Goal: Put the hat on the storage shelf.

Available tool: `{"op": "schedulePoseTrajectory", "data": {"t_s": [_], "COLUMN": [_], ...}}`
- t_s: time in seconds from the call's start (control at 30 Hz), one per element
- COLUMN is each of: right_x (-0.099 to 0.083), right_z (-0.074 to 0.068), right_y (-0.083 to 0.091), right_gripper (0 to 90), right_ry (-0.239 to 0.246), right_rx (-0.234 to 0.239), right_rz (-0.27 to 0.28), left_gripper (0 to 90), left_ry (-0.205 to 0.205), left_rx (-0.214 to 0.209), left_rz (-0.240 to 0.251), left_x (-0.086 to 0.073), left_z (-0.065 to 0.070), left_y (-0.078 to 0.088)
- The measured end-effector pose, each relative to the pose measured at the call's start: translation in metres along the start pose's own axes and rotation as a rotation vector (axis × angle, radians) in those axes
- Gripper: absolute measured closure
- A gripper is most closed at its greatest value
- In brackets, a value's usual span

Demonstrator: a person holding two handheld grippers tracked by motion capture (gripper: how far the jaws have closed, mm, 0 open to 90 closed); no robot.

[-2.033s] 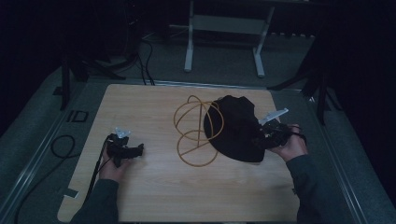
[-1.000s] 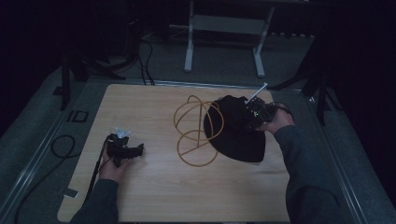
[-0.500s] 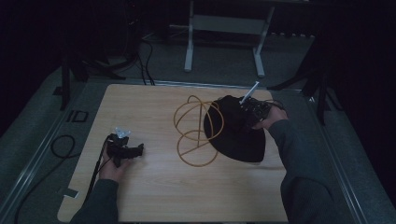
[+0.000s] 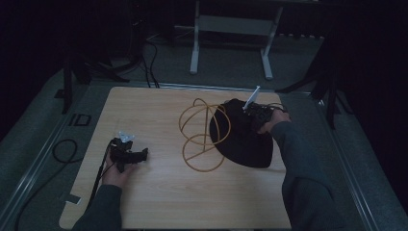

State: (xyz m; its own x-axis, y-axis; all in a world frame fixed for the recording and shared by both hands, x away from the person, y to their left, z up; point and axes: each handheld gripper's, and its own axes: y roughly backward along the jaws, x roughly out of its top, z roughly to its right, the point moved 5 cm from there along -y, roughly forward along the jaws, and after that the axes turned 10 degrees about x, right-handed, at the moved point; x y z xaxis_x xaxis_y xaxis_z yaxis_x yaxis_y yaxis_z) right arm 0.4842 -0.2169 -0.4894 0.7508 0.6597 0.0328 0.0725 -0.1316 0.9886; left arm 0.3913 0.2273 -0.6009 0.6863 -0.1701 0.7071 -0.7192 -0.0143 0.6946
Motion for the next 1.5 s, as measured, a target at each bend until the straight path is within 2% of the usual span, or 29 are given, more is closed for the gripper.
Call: {"op": "schedulePoseTrajectory", "data": {"t_s": [0.17,0.3,0.5,0.8,1.0,1.5], "right_x": [0.000,0.000,-0.004,-0.011,-0.014,-0.035], "right_z": [-0.001,-0.001,-0.001,-0.011,-0.016,-0.006], "right_y": [-0.001,0.001,0.008,0.023,0.036,0.065], "right_gripper": [83.5,86.0,86.4,86.7,86.8,86.7], "right_ry": [0.012,0.023,0.038,0.107,0.129,0.105], "right_rx": [-0.003,-0.013,-0.014,-0.013,-0.008,-0.015], "right_rz": [-0.010,0.019,0.068,0.103,0.135,0.196], "left_gripper": [13.0,13.0,13.0,13.0,13.0,13.0], "left_ry": [0.000,0.000,0.000,0.000,0.001,0.001], "left_rx": [0.000,0.000,0.000,0.000,0.000,0.001], "left_rz": [0.000,0.000,0.000,0.002,0.002,0.003], "left_x": [0.000,0.000,0.000,0.000,0.000,0.000], "left_z": [0.000,0.000,0.000,0.000,0.000,0.000], "left_y": [0.000,0.000,0.000,0.000,0.000,0.000]}}
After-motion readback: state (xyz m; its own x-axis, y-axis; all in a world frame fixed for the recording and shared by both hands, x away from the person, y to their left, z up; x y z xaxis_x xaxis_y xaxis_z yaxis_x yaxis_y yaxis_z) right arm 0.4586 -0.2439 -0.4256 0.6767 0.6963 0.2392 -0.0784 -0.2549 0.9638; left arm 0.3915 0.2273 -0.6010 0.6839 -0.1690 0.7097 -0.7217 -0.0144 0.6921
